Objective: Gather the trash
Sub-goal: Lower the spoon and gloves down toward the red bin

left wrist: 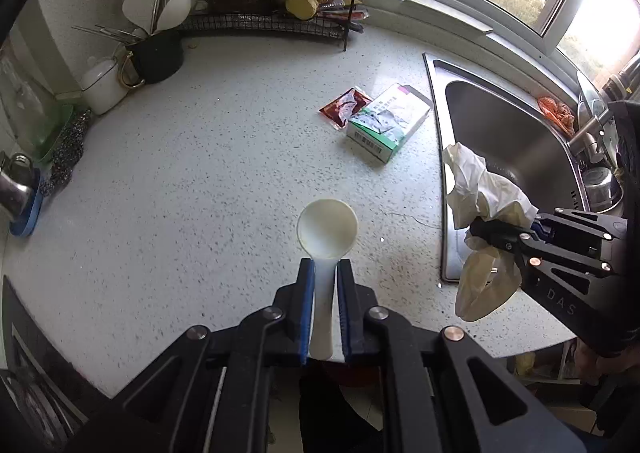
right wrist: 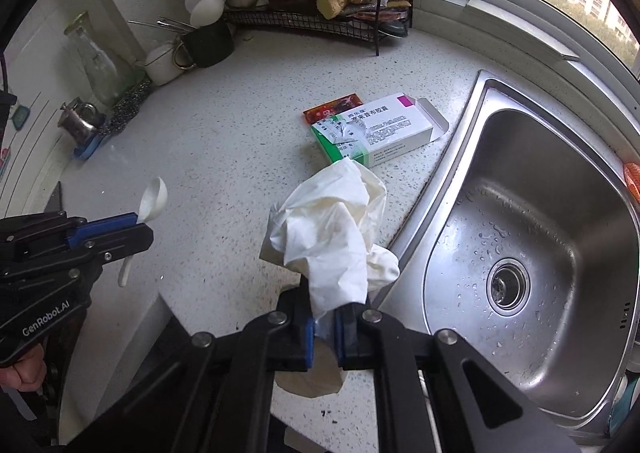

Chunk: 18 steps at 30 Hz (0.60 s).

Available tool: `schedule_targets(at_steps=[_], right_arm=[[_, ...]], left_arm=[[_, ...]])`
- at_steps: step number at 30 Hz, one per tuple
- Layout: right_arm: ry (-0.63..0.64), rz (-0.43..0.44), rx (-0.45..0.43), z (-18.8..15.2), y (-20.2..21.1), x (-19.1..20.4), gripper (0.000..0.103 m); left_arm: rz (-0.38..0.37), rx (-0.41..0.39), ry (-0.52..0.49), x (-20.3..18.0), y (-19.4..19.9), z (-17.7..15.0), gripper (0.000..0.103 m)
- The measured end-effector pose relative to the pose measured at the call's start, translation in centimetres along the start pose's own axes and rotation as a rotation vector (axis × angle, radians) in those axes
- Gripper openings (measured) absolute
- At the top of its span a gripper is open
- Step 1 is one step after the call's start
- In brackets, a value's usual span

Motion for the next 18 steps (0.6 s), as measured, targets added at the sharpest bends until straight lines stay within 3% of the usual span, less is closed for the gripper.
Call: schedule_targets(at_steps=[18], right_arm=[[0.219,0.085,-0.07,-11.3,5.6,0.8,0.007]], left_arm=[[0.082,-0.098,0.18,-8.6,5.6,-13.6,0.01]])
Point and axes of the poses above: each gripper's, at about its wrist camera, not at the fingertips, and y roughly against the way its jaws point, x to its left, z to its top, the point moved 9 cm from there along -y, roughly the way its jaws point, and after that the axes turned 11 degrees about x, right-handed, at the moved point
